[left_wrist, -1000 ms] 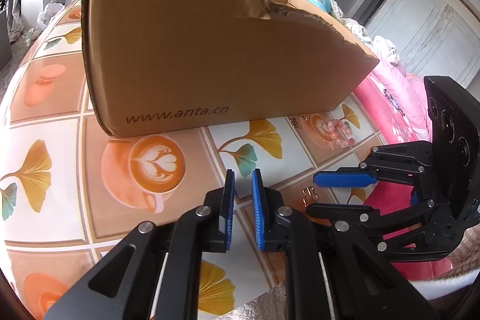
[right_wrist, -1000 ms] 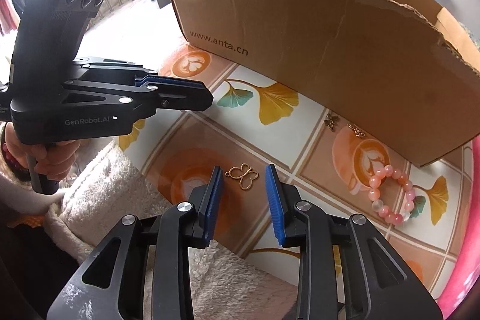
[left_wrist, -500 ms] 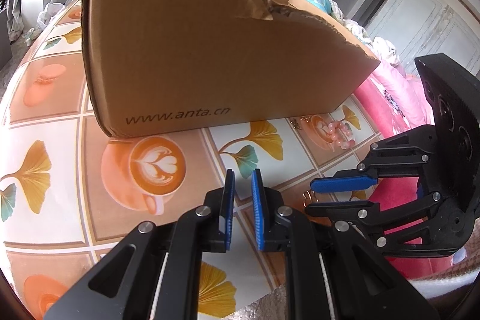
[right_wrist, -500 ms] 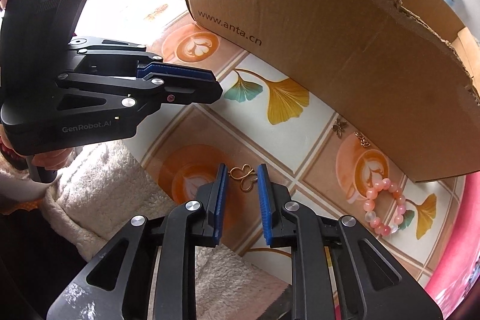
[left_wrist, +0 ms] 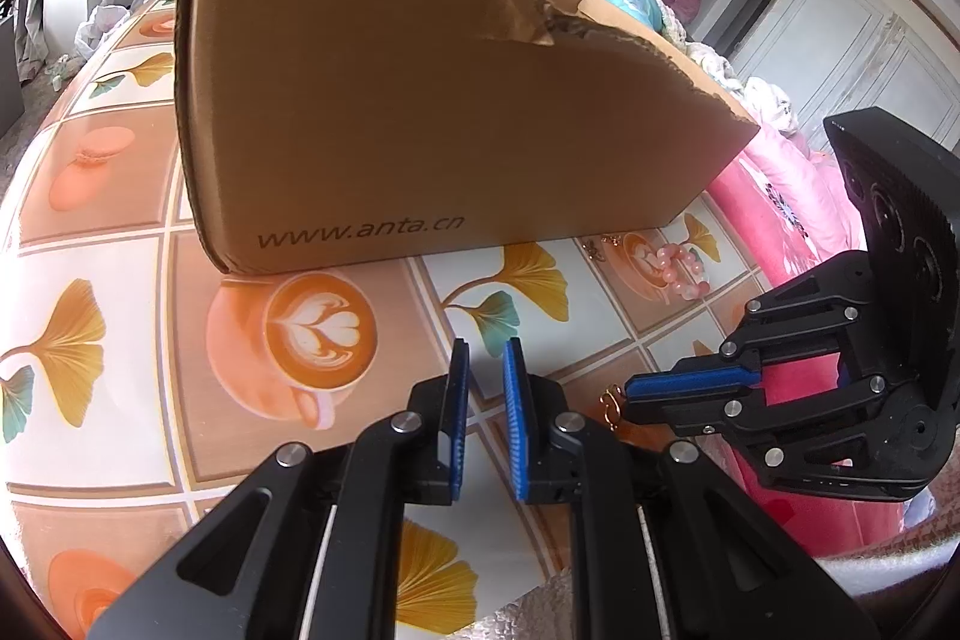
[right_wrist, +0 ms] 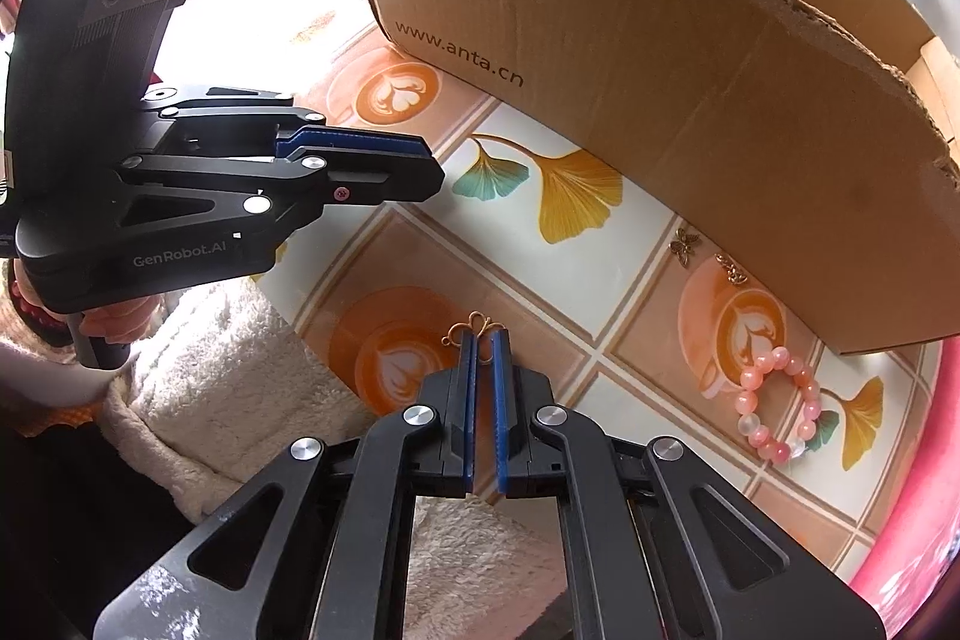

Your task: Organize jewelry

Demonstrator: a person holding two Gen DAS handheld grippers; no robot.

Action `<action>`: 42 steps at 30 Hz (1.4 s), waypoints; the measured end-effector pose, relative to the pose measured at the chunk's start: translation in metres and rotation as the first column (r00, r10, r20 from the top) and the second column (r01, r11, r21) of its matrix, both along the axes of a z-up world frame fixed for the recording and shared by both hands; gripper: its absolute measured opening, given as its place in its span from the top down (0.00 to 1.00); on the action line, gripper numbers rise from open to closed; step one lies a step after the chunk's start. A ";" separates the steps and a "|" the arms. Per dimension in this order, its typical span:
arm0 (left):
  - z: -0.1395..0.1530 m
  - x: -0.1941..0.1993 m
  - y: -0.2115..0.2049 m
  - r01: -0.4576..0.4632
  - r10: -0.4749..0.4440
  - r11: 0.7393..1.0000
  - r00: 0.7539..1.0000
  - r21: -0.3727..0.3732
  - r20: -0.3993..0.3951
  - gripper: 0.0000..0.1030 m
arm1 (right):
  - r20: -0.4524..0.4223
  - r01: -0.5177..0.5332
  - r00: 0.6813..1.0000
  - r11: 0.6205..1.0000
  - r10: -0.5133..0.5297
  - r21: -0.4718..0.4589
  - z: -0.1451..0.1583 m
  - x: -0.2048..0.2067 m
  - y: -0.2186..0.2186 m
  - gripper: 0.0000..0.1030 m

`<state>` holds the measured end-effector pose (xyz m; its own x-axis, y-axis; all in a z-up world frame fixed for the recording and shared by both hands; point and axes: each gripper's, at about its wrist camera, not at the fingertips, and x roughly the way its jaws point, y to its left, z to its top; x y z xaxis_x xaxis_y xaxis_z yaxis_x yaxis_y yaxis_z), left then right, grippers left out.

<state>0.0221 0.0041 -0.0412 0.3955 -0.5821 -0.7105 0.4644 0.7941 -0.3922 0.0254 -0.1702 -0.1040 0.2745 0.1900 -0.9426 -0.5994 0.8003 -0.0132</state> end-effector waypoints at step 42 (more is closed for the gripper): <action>0.000 0.000 0.002 0.004 -0.004 1.000 1.000 -0.004 0.006 0.89 | 0.011 -0.055 0.998 0.998 0.055 -0.029 0.018 0.010 0.011 0.83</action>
<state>0.0224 0.0064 -0.0408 0.3975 -0.5863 -0.7059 0.4699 0.7908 -0.3923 0.0355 -0.1589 -0.0858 0.2753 0.1785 -0.9446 -0.6424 0.7652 -0.0427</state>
